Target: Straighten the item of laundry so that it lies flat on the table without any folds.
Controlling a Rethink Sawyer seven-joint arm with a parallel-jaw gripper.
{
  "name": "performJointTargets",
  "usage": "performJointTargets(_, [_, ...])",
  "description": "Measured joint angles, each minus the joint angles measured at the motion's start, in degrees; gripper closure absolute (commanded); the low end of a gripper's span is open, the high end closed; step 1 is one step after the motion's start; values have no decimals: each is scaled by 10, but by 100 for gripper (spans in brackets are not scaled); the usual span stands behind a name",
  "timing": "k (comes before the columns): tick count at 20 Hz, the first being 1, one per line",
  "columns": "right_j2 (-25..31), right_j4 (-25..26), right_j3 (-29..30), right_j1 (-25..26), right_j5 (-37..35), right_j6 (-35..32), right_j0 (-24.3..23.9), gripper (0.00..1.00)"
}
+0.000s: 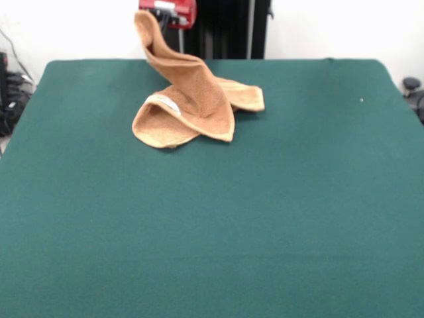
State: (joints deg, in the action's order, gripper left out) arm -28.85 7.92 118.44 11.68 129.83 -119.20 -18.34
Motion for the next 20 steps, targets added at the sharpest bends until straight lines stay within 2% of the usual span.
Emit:
performJointTargets(13, [-8, -6, -44, 41, -19, 0, 0, 100])
performJointTargets(20, [-14, -11, -53, 47, -109, 0, -6, 100])
